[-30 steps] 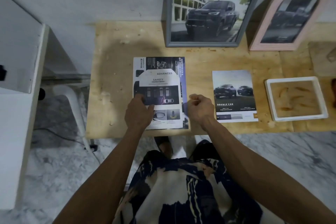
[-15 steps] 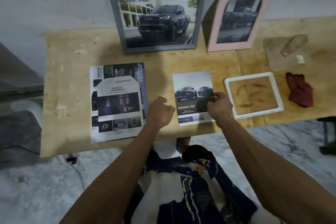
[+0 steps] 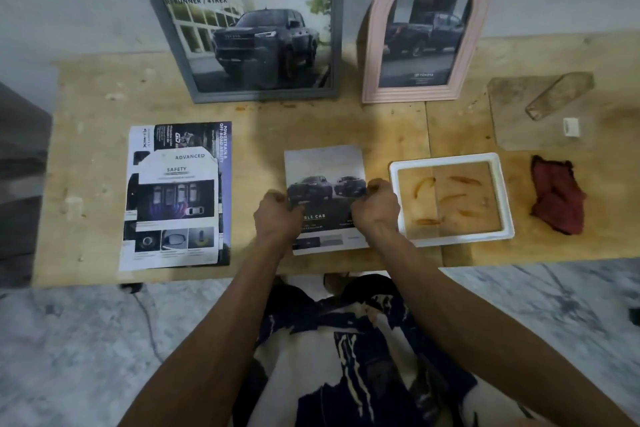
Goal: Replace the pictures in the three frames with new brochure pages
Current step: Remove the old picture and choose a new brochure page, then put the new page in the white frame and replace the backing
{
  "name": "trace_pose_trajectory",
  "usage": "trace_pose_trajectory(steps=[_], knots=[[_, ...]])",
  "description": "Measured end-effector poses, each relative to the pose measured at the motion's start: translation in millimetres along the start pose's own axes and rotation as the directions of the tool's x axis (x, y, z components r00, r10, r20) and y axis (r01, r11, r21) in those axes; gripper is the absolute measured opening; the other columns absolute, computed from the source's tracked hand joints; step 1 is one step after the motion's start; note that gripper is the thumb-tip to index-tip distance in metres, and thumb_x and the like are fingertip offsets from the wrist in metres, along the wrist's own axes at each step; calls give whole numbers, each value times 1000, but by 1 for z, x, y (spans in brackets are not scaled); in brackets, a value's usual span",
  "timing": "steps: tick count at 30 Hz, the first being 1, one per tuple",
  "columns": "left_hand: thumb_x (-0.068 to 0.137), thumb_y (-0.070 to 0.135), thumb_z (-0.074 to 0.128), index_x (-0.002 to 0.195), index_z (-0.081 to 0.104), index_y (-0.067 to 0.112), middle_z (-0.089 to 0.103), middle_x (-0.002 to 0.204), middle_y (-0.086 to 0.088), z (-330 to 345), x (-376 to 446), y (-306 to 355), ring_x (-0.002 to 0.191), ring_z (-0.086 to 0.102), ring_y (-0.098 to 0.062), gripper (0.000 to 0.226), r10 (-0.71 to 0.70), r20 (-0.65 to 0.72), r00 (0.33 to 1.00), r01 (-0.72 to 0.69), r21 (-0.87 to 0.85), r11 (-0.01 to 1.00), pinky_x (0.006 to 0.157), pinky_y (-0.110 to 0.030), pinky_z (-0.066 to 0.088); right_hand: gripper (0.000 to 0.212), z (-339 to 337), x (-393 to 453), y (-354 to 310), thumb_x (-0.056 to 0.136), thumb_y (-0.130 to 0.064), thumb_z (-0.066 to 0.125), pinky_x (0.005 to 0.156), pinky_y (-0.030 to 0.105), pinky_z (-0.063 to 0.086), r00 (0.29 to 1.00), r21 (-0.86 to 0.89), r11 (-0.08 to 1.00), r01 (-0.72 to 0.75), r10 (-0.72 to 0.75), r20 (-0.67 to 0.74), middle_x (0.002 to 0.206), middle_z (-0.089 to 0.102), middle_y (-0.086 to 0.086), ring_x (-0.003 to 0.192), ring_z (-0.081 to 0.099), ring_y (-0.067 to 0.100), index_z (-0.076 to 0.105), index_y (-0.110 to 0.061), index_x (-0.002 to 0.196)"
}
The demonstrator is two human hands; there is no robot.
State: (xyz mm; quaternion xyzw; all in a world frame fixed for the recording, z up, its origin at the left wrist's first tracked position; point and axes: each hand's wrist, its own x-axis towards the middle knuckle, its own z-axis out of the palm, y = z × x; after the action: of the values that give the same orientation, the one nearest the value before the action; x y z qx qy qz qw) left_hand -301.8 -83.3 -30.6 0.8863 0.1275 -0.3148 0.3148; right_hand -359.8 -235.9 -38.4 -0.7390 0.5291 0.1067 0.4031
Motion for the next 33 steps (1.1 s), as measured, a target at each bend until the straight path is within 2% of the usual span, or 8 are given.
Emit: trace_pose_trajectory(steps=[4,7,12,18,22,25,29,33], knots=[[85,17,74,104,72,15,74,103,-6,8,-8,4,98,67,-28,19,-20,-12,1000,18,-109,994,90,-40,56,42,-3,2,5,78,-3,62,70,26,54,996,42,999,16,-19,88,108,69,4,94,64,25,63,-15,117],[85,7,72,92,71,19,74,93,-3,8,-15,3,89,68,-24,14,-40,-29,999,32,-228,973,85,-37,57,36,-5,-1,11,78,0,60,54,18,44,987,72,995,65,-75,141,99,65,3,82,59,18,63,-9,113],[86,-6,65,87,64,19,69,81,-5,-6,-31,-10,77,61,-25,25,-44,-39,998,21,-467,884,71,-36,54,25,-14,-13,11,91,-12,58,76,26,43,970,177,973,145,-176,170,106,60,3,96,57,19,55,-12,116],[89,-11,62,95,61,11,70,89,-13,-22,-79,-21,59,69,-15,23,-118,-24,993,41,-850,524,50,-28,58,59,-29,-37,22,89,-42,65,90,29,42,959,242,942,232,-263,102,129,57,4,116,56,25,46,-18,139],[88,-13,61,102,61,6,70,92,-15,-16,-113,-49,66,71,-20,24,-134,-40,990,7,-943,333,60,-38,62,72,-27,-73,39,83,-48,71,96,40,51,964,422,903,80,-178,198,129,55,2,111,58,21,40,-20,142],[87,-15,61,103,62,2,69,101,-21,3,-144,-79,76,71,-27,23,-184,2,983,43,-975,219,66,-40,63,63,-16,-111,69,84,-38,74,84,41,58,942,495,869,-1,-165,291,107,61,-4,97,64,18,43,-21,136],[84,-15,64,110,62,-13,70,95,-27,34,-186,-100,67,73,-26,26,-185,82,979,122,-969,215,62,-36,61,36,-14,-144,107,81,-19,66,82,45,59,955,503,861,78,-209,210,101,68,-5,91,68,17,54,-27,114],[84,-12,67,111,57,-20,70,87,-26,60,-206,-106,69,73,-29,29,-123,163,979,191,-944,270,62,-37,61,34,-43,-143,134,88,-5,53,83,47,59,968,490,867,86,-189,166,107,64,0,96,65,20,50,-22,117]])
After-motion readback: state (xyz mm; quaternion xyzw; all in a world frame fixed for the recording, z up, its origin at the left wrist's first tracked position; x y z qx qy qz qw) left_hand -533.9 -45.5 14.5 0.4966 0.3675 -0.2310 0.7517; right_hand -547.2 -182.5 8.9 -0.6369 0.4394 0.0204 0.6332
